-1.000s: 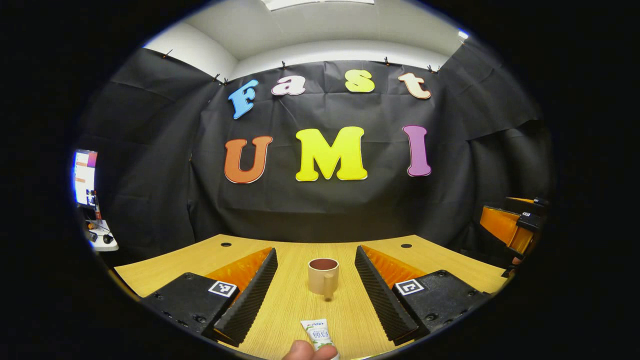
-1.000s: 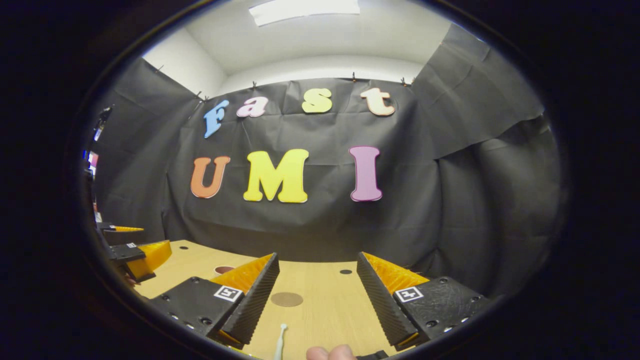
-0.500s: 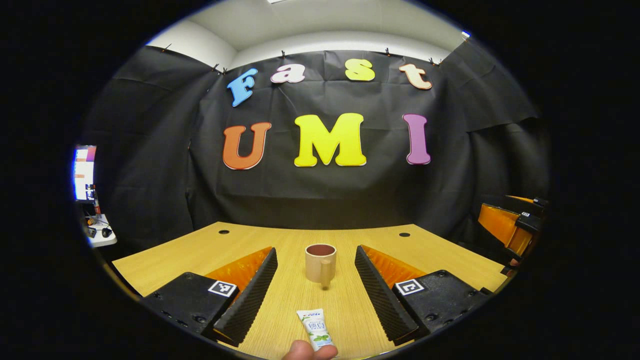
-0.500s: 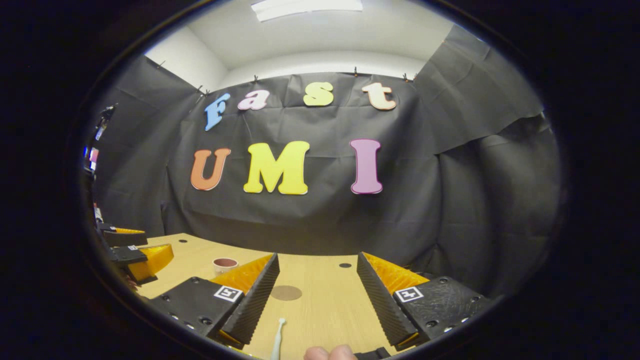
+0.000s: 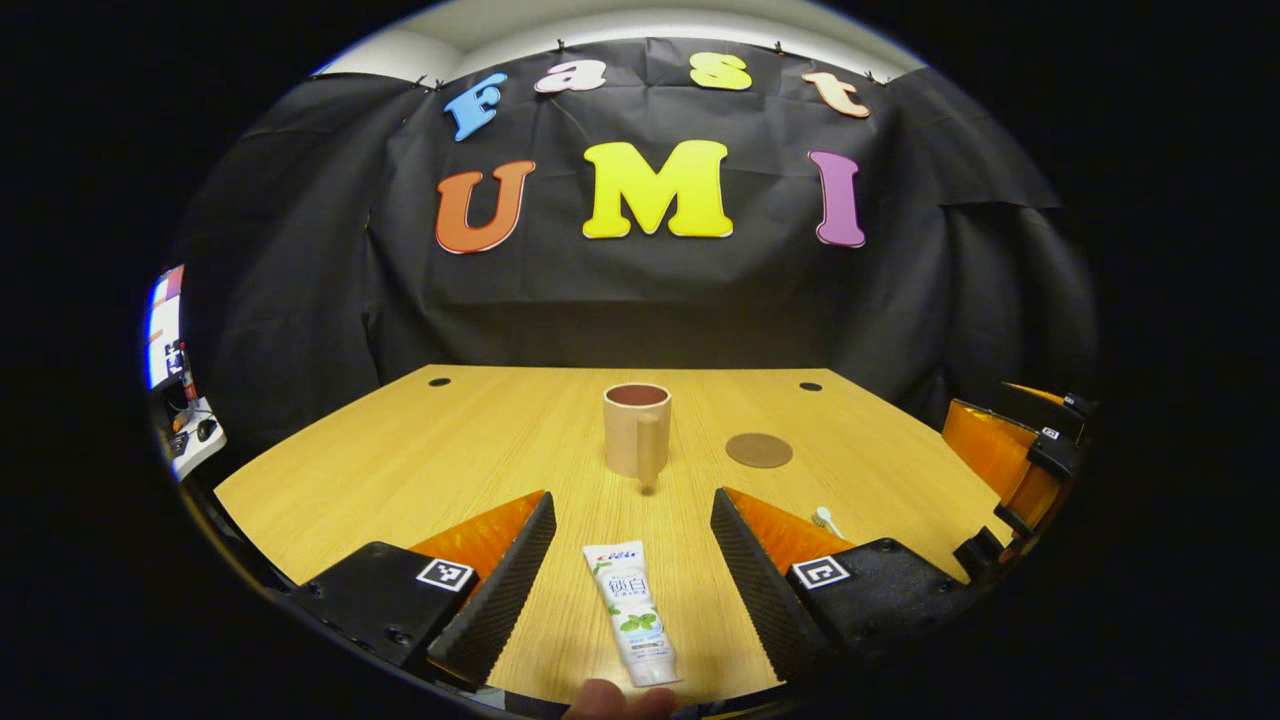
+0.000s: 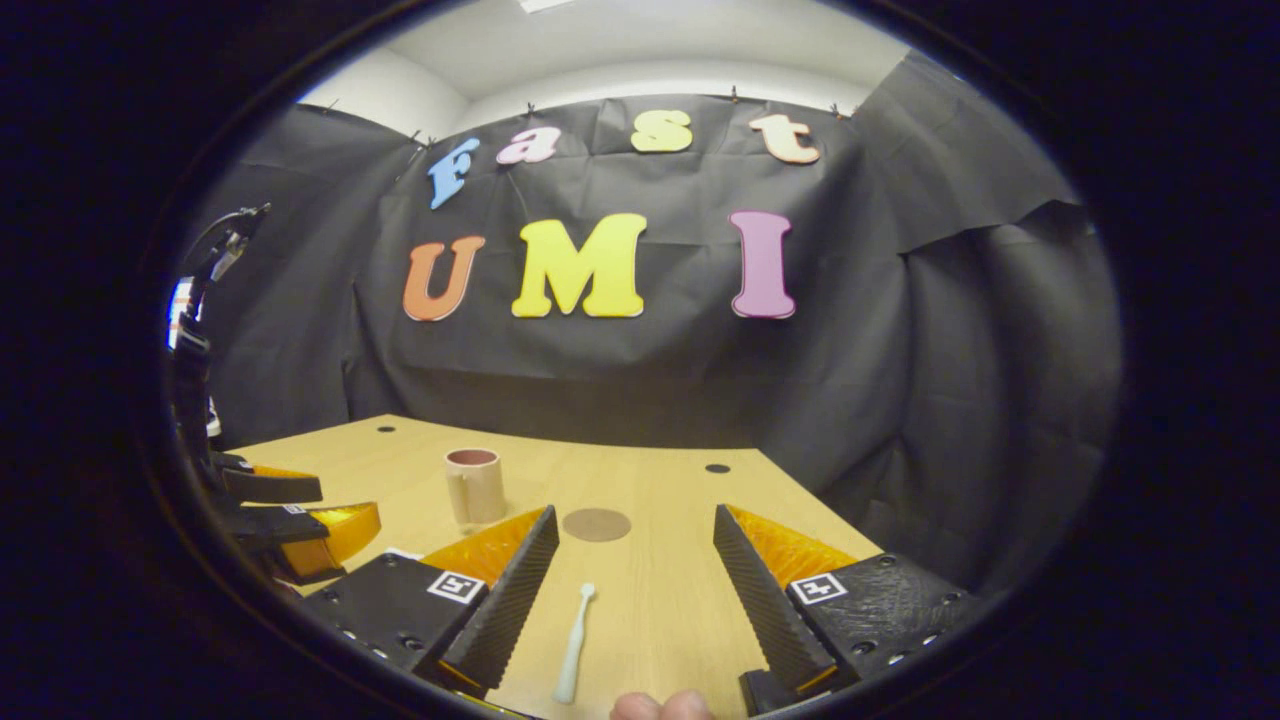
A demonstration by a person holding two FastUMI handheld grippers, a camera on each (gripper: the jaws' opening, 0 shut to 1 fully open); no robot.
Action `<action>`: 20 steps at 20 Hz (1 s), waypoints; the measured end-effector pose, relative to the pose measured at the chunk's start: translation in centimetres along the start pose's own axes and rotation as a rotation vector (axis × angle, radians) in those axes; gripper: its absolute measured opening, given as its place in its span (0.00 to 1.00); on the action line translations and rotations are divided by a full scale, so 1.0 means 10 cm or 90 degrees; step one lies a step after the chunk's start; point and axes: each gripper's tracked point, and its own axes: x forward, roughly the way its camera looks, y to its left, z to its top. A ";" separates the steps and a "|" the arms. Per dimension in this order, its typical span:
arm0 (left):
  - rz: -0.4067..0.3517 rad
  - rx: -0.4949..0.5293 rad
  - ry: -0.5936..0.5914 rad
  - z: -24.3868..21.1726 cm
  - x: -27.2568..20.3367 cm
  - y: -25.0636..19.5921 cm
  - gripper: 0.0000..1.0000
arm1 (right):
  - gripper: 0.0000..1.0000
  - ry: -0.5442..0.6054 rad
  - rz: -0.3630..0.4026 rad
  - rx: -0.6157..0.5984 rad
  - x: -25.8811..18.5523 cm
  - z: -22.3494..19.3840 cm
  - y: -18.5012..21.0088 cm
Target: Put the toothbrush and toothpaste on the desktop into the cup, then pick up the cup and place it on the coaster on the desktop.
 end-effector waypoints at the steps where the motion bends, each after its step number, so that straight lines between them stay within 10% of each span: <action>1: -0.005 -0.004 0.025 -0.11 0.03 -0.02 0.99 | 0.95 0.011 0.002 -0.003 0.01 -0.07 0.02; 20: 0.015 -0.026 0.226 -0.81 0.21 0.09 0.89 | 0.95 0.092 0.022 -0.022 0.10 -0.51 0.17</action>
